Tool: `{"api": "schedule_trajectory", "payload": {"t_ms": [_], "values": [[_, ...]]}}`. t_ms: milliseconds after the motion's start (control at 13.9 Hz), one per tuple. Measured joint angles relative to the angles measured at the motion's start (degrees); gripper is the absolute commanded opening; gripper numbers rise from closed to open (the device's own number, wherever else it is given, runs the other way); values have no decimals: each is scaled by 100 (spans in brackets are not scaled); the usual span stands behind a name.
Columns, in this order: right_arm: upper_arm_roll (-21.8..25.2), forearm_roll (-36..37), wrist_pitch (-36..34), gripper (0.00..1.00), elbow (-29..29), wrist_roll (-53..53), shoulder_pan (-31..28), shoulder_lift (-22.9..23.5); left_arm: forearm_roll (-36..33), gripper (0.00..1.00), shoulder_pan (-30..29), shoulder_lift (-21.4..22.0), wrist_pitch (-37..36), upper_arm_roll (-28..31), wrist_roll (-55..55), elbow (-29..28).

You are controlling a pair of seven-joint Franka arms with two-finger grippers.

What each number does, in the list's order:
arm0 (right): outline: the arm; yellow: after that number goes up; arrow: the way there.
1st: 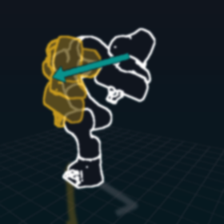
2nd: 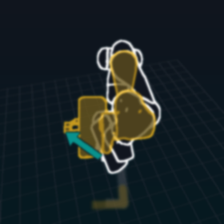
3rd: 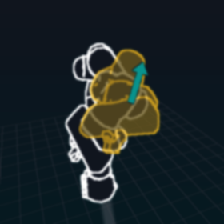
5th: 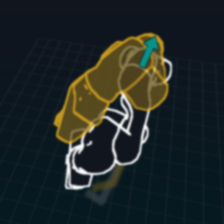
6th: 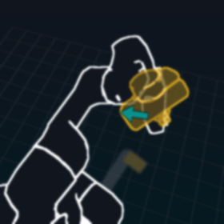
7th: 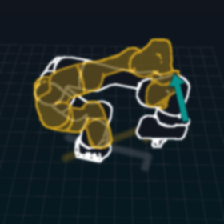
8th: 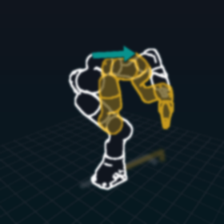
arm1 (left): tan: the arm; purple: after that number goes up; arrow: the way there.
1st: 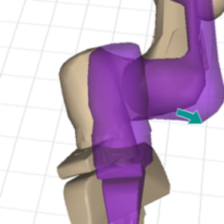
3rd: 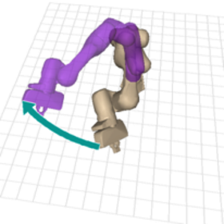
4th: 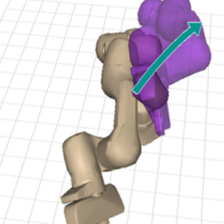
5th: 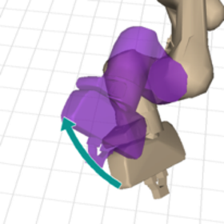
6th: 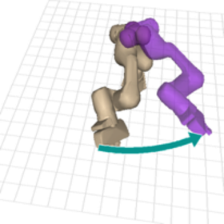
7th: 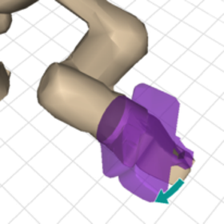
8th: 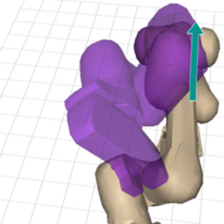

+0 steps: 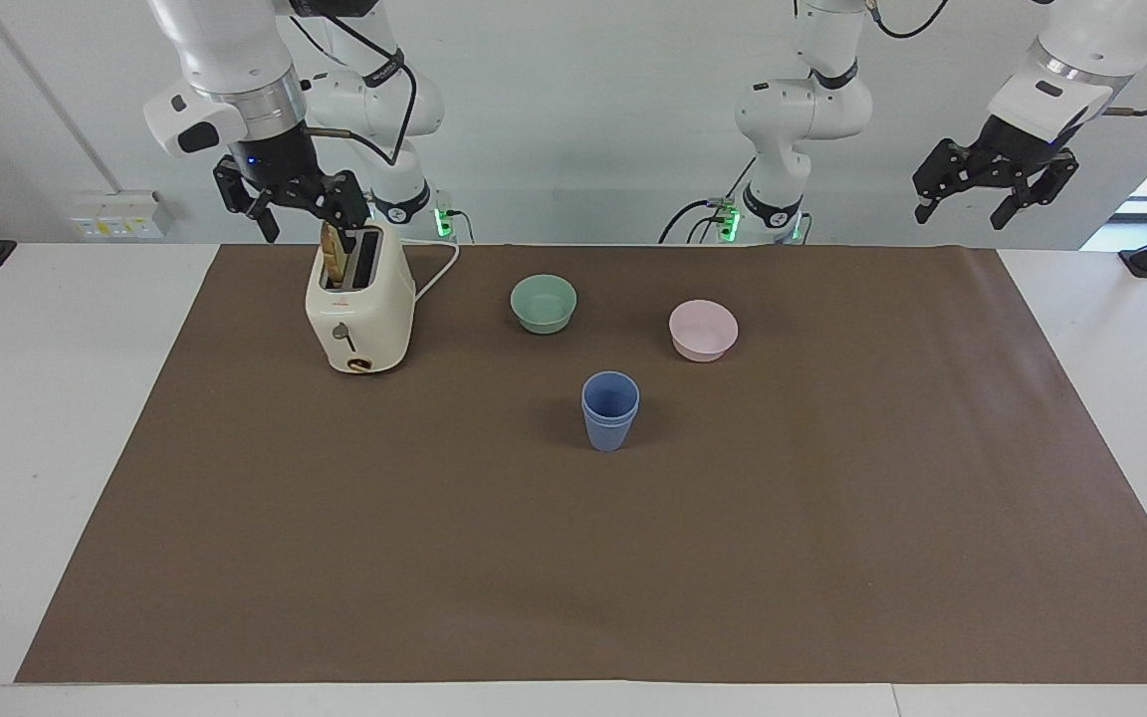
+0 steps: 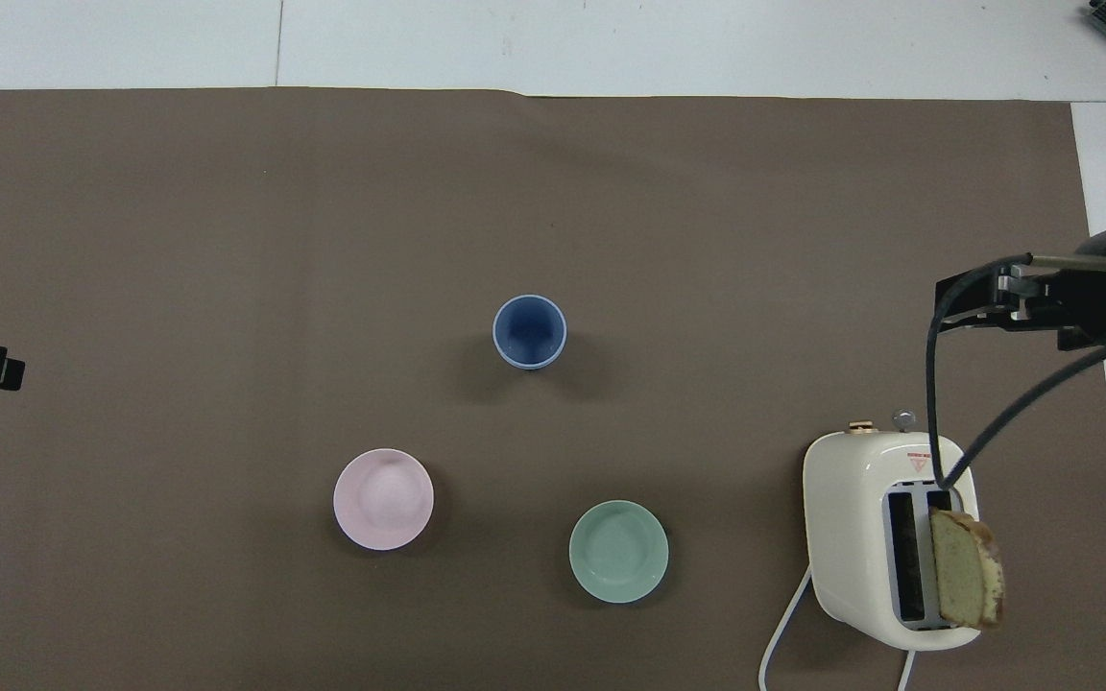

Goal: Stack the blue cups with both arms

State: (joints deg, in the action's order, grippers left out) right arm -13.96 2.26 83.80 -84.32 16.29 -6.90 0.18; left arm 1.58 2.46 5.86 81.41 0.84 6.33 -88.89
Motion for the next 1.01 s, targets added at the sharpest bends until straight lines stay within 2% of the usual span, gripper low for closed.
{"api": "schedule_trajectory", "payload": {"t_ms": [1008], "values": [[21,0,88,100,15,-176,2,36,0,100,5,0,-3,-17,0,0]]}}
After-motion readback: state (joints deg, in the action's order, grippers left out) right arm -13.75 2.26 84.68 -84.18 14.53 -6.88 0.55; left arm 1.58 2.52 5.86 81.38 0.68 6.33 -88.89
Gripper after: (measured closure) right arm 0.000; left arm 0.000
